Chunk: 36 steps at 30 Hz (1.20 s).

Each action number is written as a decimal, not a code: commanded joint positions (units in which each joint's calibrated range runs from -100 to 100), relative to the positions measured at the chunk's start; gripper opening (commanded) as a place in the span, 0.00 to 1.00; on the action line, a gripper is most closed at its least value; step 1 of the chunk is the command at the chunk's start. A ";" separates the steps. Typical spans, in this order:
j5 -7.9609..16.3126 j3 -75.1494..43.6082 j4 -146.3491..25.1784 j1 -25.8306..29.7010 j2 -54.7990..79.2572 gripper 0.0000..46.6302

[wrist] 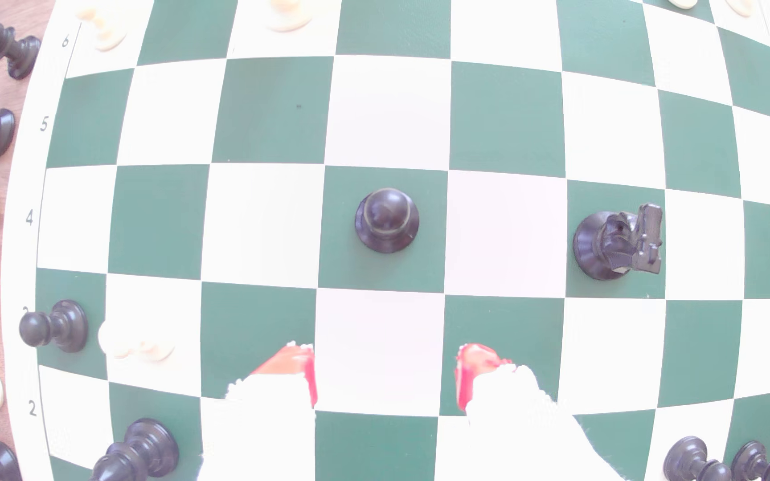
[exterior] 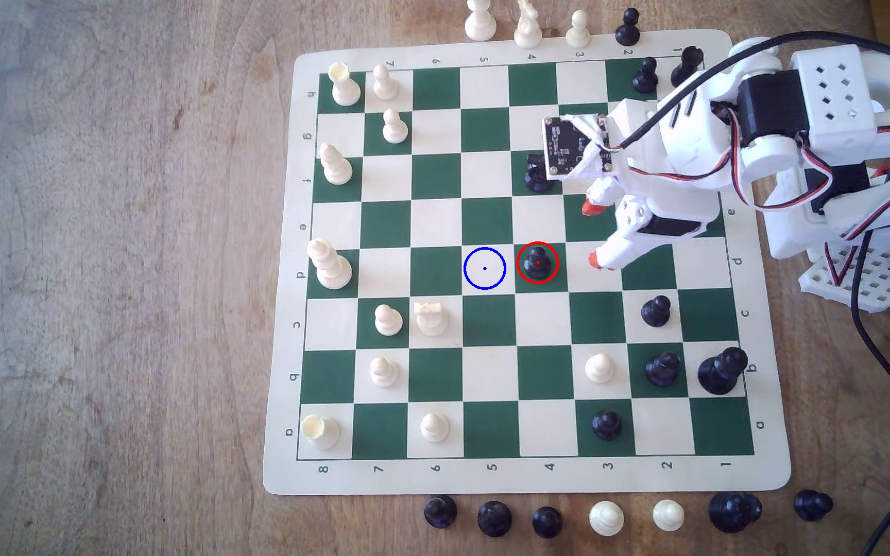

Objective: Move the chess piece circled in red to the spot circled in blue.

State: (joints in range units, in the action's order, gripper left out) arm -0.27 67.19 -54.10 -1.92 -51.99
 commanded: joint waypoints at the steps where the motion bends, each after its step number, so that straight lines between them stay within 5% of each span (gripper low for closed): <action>1: -0.24 3.34 7.75 0.71 -0.05 0.36; 12: 1.61 2.34 17.99 1.49 7.08 0.29; 36: 2.10 1.35 27.90 1.72 19.82 0.32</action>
State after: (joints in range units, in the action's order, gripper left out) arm 1.88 71.62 -28.53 0.59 -33.22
